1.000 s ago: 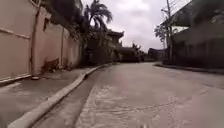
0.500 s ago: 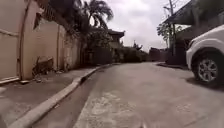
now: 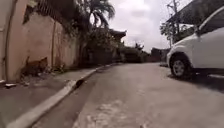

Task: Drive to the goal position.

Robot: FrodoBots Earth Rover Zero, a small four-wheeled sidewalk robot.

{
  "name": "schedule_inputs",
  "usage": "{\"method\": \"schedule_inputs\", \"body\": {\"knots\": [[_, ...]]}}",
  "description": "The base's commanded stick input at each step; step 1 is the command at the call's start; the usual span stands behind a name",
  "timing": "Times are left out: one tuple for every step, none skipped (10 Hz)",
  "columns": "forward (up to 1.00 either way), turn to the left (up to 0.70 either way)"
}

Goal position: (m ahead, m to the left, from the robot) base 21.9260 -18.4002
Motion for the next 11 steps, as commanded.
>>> {"method": "schedule_inputs", "body": {"knots": [[1.00,-0.31],[1.00,-0.30],[1.00,-0.17],[1.00,-0.08],[1.00,0.00],[1.00,0.00],[1.00,0.00],[1.00,0.00],[1.00,0.00],[1.00,0.00],[1.00,0.00]]}}
